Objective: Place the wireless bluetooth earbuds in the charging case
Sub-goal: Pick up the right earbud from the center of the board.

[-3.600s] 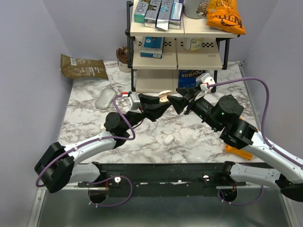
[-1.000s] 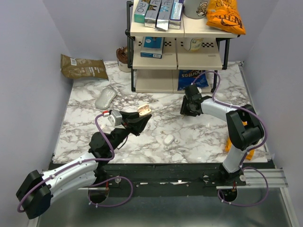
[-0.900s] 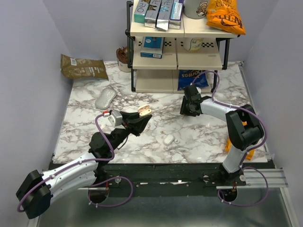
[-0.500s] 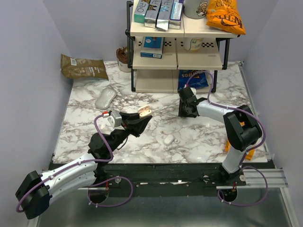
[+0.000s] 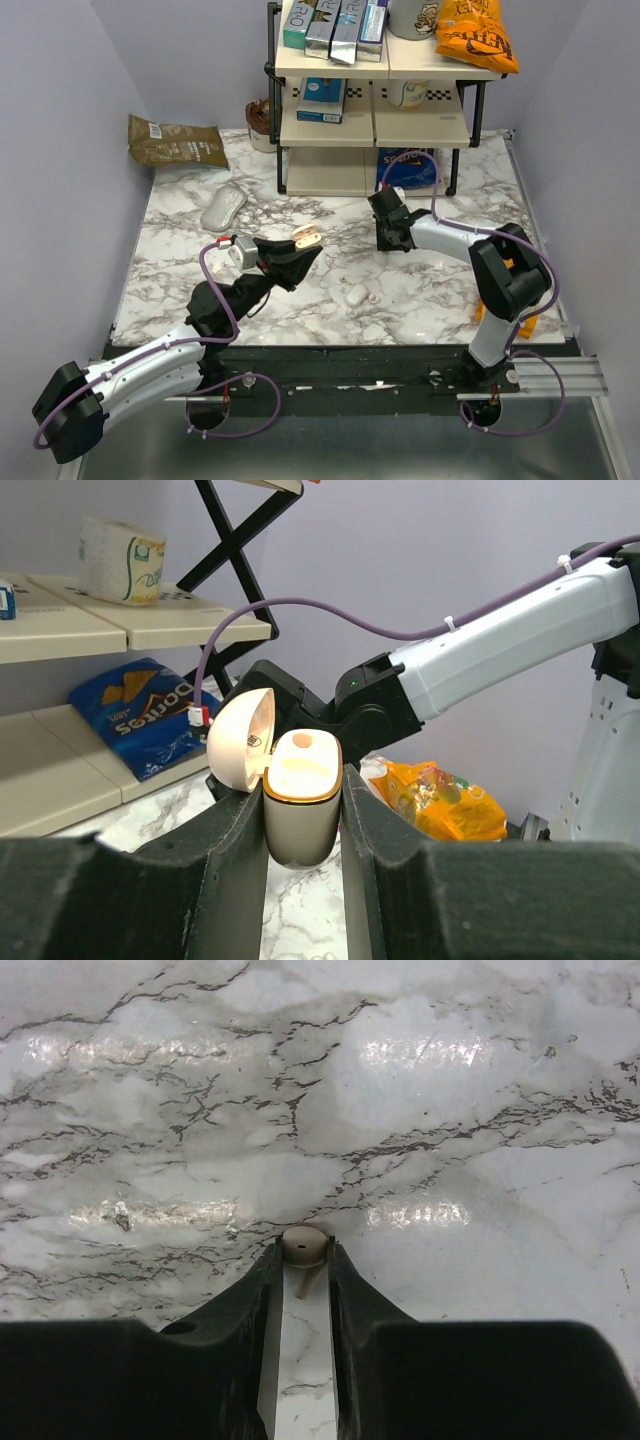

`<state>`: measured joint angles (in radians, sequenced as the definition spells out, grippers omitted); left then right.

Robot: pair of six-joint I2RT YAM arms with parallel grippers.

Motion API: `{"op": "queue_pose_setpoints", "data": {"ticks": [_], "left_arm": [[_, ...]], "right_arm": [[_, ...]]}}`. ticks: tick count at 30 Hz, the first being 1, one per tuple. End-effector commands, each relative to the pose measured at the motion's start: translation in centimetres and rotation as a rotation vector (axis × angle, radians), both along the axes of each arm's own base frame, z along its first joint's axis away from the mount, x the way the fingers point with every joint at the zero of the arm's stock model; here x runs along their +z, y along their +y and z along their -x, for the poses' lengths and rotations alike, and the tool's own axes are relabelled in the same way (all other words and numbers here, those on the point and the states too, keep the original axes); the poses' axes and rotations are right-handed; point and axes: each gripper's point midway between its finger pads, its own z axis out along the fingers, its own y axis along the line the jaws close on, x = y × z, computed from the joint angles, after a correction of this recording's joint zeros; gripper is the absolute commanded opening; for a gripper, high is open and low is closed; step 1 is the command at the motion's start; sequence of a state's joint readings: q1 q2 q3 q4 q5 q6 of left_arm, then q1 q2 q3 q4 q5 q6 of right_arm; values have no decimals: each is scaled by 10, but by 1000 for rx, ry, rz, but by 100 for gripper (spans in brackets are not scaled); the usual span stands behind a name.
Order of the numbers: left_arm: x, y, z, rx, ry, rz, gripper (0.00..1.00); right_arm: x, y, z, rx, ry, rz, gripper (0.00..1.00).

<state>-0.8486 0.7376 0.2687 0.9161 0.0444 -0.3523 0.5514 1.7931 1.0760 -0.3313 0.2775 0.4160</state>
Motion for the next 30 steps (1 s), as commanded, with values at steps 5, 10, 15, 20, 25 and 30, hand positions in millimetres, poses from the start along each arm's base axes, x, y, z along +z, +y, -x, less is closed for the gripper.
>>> {"op": "queue_pose_setpoints", "data": {"ticks": [5,10,15,20,25,30], "left_arm": [[1,-1,7,-28,-6,5,0],[2,-1,8,-28,-8,6,0],[1,-1,8,-29,-6,2,0],[1,-2,7,-28,-8,0,0],[1,-2,6,-24,-4,1,0],[2,1,7,-19,-4,5,0]], "right_arm": [[3,8,15,242,-7,133,17],[1,13,17,259,16,119,25],[2,17,18,218,20,87,54],[12,20,13,136,17,53,61],[18,30,18,10,59,-42,59],[15,34,22,-79,82,-104,49]]}}
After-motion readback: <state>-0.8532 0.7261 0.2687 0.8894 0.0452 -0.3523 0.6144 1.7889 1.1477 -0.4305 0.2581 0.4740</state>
